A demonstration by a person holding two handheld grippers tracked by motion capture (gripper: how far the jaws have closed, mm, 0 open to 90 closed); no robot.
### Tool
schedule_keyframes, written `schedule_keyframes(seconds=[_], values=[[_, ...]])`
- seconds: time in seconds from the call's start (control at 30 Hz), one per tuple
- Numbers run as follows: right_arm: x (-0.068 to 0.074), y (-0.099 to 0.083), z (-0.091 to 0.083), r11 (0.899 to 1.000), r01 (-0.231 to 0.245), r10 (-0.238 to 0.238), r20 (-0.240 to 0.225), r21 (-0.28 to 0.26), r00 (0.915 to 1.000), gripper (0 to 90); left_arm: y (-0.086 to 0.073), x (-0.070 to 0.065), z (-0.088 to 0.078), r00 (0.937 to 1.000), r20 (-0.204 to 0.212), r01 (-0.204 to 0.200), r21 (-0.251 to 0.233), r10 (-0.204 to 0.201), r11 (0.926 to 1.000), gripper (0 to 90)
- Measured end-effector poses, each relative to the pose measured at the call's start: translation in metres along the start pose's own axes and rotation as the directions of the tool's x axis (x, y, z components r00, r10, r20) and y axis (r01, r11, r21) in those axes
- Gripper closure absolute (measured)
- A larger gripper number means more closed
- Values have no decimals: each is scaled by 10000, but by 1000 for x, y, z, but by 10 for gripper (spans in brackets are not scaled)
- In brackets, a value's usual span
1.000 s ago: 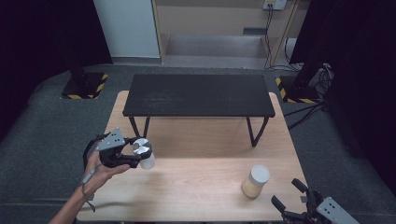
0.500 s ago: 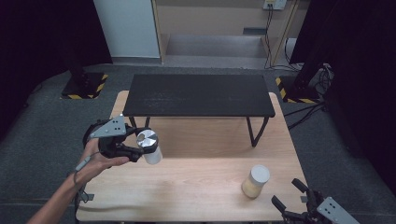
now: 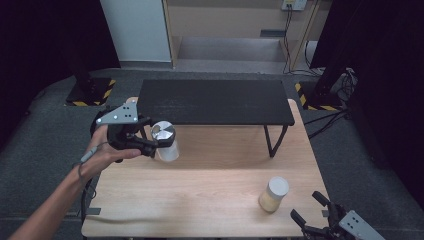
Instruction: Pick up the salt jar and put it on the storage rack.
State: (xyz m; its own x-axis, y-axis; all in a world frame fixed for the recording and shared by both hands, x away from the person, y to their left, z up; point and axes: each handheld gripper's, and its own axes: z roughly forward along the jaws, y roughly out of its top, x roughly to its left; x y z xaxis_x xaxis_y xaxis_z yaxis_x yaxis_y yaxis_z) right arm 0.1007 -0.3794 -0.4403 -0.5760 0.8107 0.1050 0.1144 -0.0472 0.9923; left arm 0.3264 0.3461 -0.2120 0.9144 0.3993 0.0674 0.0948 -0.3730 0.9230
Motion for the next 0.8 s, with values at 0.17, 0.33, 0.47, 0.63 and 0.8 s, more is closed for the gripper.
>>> schedule_keyframes(seconds=[0.17, 0.33, 0.47, 0.63, 0.8], values=[[0, 0, 0, 10000, 0, 0, 3, 9, 10000, 45, 12, 10, 2, 9999, -118, -68, -86, 67, 9999, 337], [-1, -1, 0, 10000, -16, 16, -3, 21, 10000, 45, 28, 20, 5, 9985, -550, 49, -105, -54, 9999, 337], [-1, -1, 1, 10000, -33, 33, -6, 46, 10000, 45, 38, 29, 9, 9954, -920, 245, -172, -260, 9996, 337], [-2, -1, 0, 10000, -57, 57, 16, 49, 10000, 45, 47, 39, 19, 9891, -1418, 363, -267, -398, 9990, 337], [-2, -1, -1, 10000, -52, 52, 24, 26, 10000, 46, 50, 51, 32, 9810, -1875, 445, -337, -500, 9984, 337]])
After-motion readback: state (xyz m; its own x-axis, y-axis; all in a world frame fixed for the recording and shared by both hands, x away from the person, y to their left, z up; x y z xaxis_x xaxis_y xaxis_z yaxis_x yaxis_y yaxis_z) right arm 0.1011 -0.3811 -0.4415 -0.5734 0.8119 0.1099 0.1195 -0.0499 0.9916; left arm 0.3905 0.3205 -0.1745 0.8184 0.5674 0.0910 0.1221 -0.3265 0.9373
